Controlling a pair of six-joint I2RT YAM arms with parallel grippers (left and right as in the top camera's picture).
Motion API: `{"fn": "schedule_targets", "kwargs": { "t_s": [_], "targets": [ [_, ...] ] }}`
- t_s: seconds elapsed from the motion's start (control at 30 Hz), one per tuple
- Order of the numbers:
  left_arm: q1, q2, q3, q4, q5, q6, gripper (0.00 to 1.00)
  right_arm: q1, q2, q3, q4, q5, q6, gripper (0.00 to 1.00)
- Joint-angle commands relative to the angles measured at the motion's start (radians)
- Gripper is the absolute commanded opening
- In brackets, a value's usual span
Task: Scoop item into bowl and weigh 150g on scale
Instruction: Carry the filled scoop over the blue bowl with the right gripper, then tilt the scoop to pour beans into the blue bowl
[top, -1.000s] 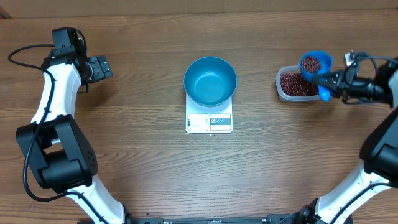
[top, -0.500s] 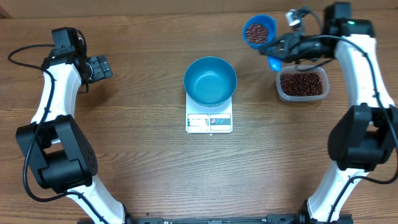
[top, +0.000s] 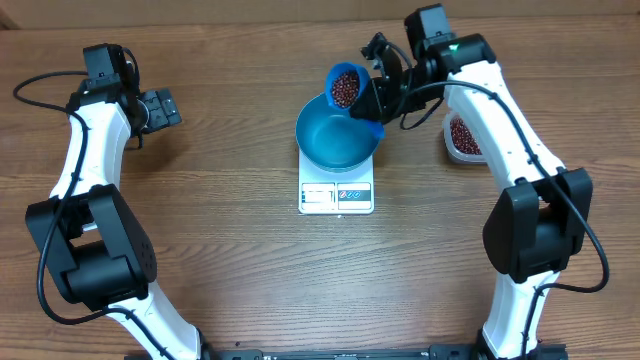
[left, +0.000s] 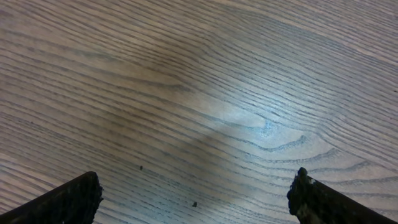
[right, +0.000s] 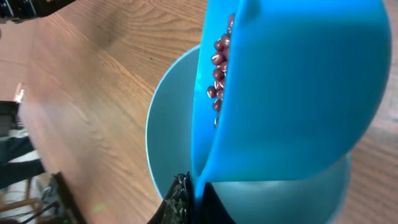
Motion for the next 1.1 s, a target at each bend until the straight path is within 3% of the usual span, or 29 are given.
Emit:
{"fn": "schedule_targets", "kwargs": {
  "t_s": [0.0, 0.37, 0.6, 0.8, 1.07],
  "targets": [
    [-0.003, 0.000, 0.009, 0.003, -0.013, 0.005, 1.00, 0.006, -0.015, 0.025, 0.012, 0.028, -0.012, 0.04],
    [-0.003, 0.000, 0.009, 0.003, -0.013, 0.005, 1.00, 0.014, -0.014, 0.024, -0.010, 0.032, -0.034, 0.04],
    [-0.003, 0.000, 0.009, 0.003, -0.013, 0.005, 1.00, 0.047, -0.057, 0.035, -0.011, 0.198, -0.034, 0.04],
    [-0.003, 0.000, 0.009, 0.003, -0.013, 0.005, 1.00, 0.061, -0.104, 0.041, -0.019, 0.222, -0.034, 0.04],
    [-0.003, 0.000, 0.009, 0.003, -0.013, 0.005, 1.00, 0.158, -0.107, 0.040, -0.101, 0.510, -0.087, 0.04]
  ]
}}
